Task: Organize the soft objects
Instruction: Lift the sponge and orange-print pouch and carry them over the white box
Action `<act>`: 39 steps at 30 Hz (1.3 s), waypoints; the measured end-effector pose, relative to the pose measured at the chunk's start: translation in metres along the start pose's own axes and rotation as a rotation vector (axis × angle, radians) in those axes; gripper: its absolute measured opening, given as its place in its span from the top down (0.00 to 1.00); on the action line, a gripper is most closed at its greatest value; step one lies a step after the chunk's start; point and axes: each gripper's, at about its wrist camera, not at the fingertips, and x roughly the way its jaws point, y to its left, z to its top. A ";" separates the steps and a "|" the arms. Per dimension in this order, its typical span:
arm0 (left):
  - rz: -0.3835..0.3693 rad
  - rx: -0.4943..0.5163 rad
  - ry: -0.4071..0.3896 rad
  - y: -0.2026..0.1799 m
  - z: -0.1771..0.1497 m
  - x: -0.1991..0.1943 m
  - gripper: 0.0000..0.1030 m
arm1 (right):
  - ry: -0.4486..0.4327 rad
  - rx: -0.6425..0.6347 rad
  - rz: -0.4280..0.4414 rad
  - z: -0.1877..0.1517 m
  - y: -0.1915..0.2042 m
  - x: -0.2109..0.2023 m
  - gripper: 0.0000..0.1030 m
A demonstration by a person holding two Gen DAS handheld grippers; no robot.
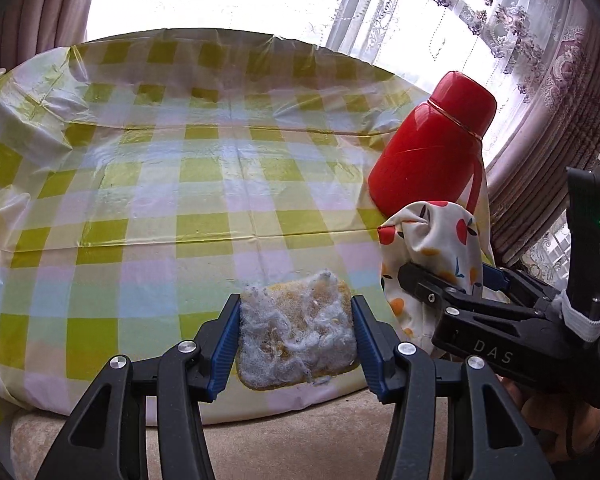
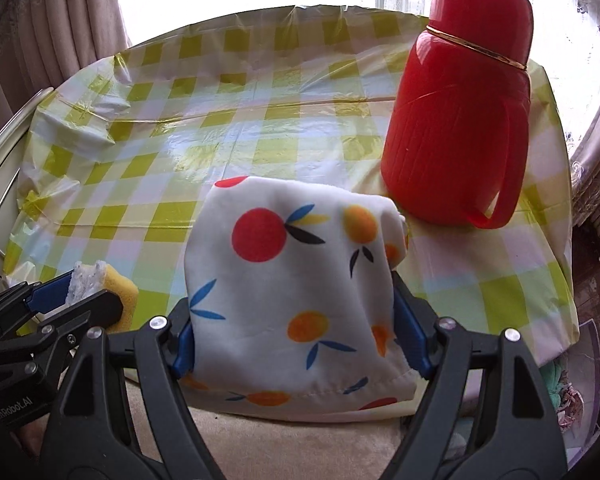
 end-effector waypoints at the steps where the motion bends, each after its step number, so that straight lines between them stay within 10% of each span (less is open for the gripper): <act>1: -0.005 0.013 0.002 -0.008 -0.002 -0.001 0.48 | -0.003 0.005 -0.007 -0.005 -0.007 -0.007 0.21; 39: -0.212 0.446 0.125 -0.244 -0.066 0.008 0.46 | -0.019 0.293 -0.376 -0.142 -0.222 -0.162 0.20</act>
